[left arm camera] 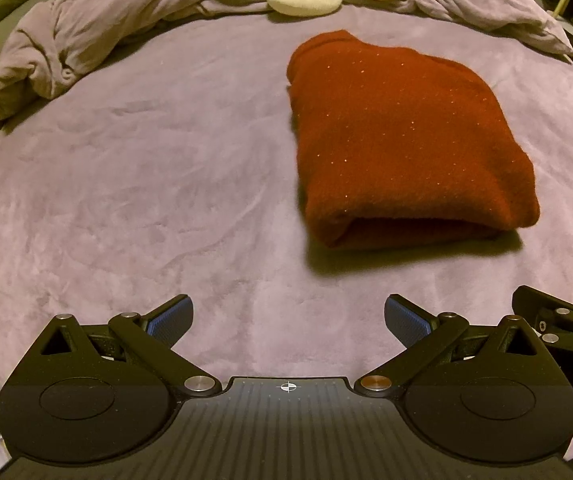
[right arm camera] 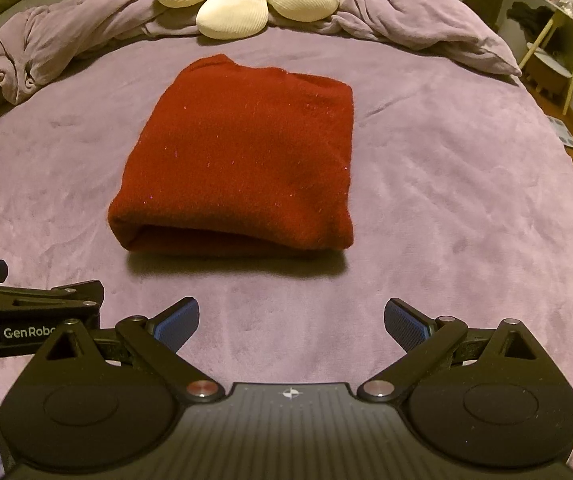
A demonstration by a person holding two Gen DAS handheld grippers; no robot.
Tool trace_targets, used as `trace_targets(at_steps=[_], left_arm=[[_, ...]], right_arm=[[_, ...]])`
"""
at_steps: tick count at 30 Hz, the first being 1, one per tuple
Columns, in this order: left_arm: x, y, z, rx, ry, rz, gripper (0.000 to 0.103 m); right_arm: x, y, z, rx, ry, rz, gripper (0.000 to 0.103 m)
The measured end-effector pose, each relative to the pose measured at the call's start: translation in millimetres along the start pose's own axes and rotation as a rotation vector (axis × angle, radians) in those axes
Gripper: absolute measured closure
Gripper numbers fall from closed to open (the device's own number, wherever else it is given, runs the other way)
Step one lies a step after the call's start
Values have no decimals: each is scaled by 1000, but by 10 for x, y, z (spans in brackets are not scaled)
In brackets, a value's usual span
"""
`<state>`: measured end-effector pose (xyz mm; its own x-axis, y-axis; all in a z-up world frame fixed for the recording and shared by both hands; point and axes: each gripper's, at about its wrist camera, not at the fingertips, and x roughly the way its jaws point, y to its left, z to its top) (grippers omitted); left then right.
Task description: Fold small clothes
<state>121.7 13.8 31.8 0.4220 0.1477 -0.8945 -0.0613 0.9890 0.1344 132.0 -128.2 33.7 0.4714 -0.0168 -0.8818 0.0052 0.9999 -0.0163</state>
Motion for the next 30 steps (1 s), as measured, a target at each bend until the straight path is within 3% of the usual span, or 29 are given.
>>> trace_targets(at_steps=[30], left_arm=[[-17, -9, 18, 5, 7, -9, 0]], right_arm=[[-29, 34, -5, 6, -1, 1, 4]])
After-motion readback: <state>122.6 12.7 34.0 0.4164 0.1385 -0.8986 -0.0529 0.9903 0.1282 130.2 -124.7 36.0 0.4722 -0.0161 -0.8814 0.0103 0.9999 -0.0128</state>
